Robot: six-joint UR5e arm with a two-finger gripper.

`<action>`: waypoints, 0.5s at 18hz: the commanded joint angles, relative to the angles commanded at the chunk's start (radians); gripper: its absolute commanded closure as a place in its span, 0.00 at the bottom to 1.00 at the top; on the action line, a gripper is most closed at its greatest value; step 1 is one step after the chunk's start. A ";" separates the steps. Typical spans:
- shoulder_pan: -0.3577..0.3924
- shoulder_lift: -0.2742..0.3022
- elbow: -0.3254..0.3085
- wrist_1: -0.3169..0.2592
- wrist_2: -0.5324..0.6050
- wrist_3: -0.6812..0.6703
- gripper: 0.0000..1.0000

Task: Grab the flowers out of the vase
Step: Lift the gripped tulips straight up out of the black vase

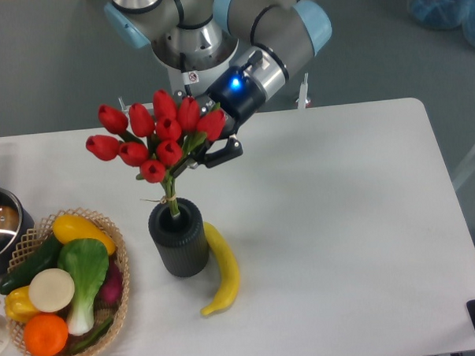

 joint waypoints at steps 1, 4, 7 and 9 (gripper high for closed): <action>0.000 0.005 0.014 0.000 -0.002 -0.018 0.56; 0.000 0.012 0.048 0.000 -0.024 -0.060 0.56; 0.011 0.021 0.060 0.000 -0.040 -0.081 0.57; 0.015 0.028 0.063 0.000 -0.054 -0.091 0.59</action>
